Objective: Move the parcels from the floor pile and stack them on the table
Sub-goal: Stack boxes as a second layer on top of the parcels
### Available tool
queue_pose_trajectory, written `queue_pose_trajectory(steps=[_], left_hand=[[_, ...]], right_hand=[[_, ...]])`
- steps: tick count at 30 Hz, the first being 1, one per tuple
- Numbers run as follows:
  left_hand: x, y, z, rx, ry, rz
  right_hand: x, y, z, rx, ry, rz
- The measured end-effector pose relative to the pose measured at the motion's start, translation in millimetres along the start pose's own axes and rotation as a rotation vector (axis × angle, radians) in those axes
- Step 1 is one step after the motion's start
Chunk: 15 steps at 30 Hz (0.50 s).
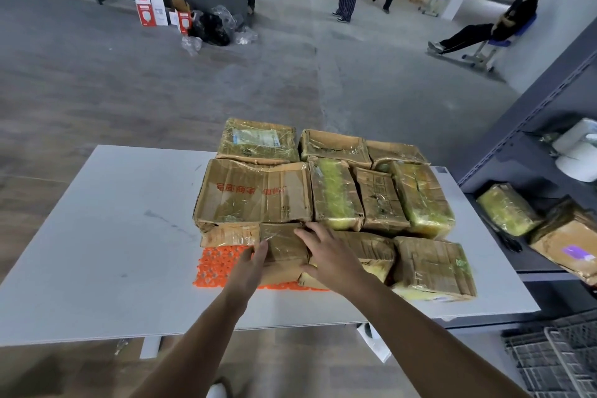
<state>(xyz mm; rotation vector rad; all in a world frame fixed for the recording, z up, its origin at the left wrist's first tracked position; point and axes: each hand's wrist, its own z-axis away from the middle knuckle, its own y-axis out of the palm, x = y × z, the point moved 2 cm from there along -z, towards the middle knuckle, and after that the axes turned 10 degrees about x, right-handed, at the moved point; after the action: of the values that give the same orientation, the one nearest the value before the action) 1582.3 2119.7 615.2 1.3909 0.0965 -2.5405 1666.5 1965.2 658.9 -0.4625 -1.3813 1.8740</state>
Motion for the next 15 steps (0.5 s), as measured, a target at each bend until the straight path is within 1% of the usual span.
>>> queue_pose_trajectory(steps=[4,8,10,13,15], left_hand=[[-8.9,7.0,4.5,-0.015,0.006,-0.029],[-13.8,1.6,19.0,-0.075,0.015,0.02],[-16.5,-3.0,31.7,-0.111,0.025,-0.001],[-16.2,-10.8,54.0,-0.146,0.097,-0.038],[-10.3,-20.1,69.7,-0.218,0.109,-0.074]], right_hand=[[3.2,-4.8,4.8,-0.013,-0.035,0.015],[13.8,-16.2,6.9,-0.1,-0.122,-0.011],[24.4,-19.7,6.4,-0.14,-0.168,-0.052],[48.4,-16.8,2.5,-0.173,-0.238,-0.119],[70.0,-12.1,-1.6,-0.167,-0.306,-0.166]])
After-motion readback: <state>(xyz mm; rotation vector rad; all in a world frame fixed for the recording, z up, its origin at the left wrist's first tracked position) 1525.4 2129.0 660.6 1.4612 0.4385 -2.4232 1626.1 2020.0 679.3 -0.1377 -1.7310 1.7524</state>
